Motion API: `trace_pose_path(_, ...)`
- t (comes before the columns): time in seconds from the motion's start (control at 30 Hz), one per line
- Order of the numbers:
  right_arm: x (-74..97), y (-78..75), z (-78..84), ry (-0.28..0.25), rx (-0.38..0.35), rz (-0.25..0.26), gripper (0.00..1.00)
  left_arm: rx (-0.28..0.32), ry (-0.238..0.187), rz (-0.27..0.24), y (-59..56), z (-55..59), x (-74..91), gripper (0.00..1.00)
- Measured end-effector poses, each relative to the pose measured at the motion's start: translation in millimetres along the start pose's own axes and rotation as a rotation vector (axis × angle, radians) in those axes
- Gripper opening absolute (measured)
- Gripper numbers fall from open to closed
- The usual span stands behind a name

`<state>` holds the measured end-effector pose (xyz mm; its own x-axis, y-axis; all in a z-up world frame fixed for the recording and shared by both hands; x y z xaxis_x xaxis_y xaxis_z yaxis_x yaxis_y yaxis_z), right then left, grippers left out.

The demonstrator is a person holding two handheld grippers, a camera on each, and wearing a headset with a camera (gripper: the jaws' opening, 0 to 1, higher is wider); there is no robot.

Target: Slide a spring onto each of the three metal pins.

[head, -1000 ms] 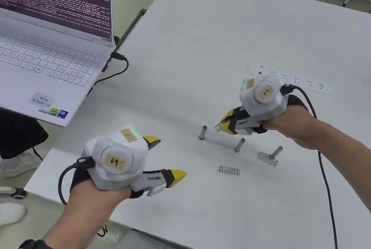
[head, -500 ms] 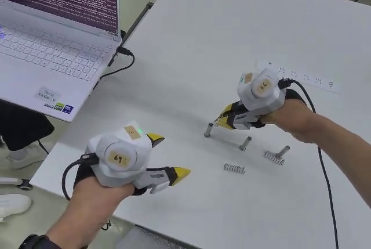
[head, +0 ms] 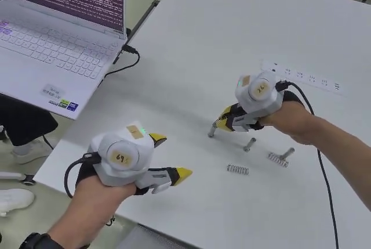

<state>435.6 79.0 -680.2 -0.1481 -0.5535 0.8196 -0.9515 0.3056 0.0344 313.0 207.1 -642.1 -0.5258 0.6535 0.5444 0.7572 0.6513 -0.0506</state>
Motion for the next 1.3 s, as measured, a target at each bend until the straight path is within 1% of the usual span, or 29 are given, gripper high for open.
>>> trace_pose_path(0.1, -1.6, -2.8, 0.0, 0.003, 0.002, 0.001, 0.09, 0.001, 0.001, -0.001, 0.3, 0.8, 0.5, 0.49)
trace_pose_path(0.37, -7.7, -4.5, 0.6, 0.017, 0.008, -0.001, 0.09, -0.001, 0.001, 0.006, -0.8, -0.1, -0.8, 0.49)
trace_pose_path(0.6, -12.9, -3.7, 0.6, 0.025, 0.013, -0.009, 0.09, 0.002, 0.005, 0.010, -1.4, 1.9, -1.1, 0.49)
trace_pose_path(0.87, -23.2, -5.2, 2.9, 0.040, 0.017, -0.016, 0.09, -0.004, 0.014, 0.022, -4.2, 4.9, -1.0, 0.49)
trace_pose_path(1.0, -28.3, -5.8, 4.0, 0.045, 0.019, -0.022, 0.09, -0.003, 0.015, 0.023, -3.4, 5.2, -1.6, 0.49)
trace_pose_path(1.2, -33.0, -1.6, 5.6, 0.060, 0.024, -0.030, 0.09, 0.000, 0.016, 0.021, -2.0, 5.3, -2.2, 0.49)
trace_pose_path(1.3, -34.6, -2.0, 6.7, 0.062, 0.025, -0.031, 0.09, 0.003, 0.015, 0.020, -1.3, 5.5, -2.3, 0.49)
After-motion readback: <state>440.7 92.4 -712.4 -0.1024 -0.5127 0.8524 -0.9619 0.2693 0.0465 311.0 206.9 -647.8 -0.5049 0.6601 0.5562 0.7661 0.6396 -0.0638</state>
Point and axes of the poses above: the centre of the closed fingertips' face, and the gripper's own axes: x roughly backward along the fingers, y roughly to its left, z roughly out of its underside, the point moved 4 cm from there along x, roughly backward along the fingers, and after that the axes turned 4 degrees about -x, right-handed, at the moved point
